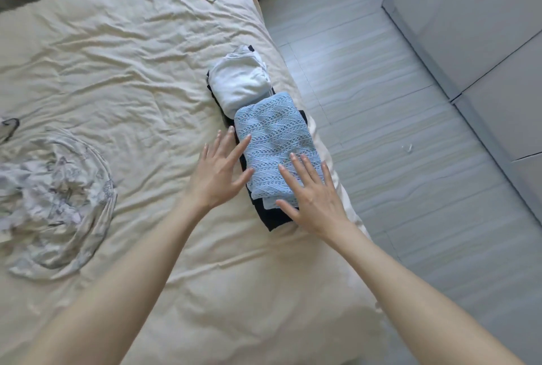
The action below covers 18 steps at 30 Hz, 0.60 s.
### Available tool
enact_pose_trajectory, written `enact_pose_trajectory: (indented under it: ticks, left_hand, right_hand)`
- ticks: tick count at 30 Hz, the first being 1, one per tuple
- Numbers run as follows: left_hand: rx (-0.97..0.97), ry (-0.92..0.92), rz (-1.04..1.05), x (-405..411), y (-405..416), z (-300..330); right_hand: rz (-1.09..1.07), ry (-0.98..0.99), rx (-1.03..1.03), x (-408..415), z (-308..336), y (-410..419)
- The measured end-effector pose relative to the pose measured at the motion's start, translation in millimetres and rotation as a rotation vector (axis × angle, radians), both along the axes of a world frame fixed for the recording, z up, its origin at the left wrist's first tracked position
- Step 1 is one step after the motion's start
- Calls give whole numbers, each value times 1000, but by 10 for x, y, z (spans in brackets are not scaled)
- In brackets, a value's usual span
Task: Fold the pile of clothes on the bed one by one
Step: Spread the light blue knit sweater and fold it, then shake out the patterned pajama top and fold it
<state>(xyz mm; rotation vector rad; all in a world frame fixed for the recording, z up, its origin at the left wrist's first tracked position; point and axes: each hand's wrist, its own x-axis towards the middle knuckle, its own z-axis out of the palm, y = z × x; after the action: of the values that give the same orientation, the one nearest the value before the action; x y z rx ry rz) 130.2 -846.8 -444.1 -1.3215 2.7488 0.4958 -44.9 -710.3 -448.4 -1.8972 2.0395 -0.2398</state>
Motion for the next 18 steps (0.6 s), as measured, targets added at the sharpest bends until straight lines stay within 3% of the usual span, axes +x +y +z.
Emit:
enact_pose_trajectory:
  ticks: [5, 10, 13, 18]
  left_hand:
    - [63, 104, 309, 854, 717, 45]
    - [222, 93, 460, 1571, 1533, -16]
    - [262, 44, 594, 2117, 1752, -30]
    - [245, 23, 774, 3108, 1836, -41]
  right_hand:
    - [74, 62, -52, 542, 149, 180]
    - [169, -51, 98, 1298, 73, 370]
    - [274, -63, 205, 1835, -23, 382]
    - [423, 17, 212, 2729, -68, 159]
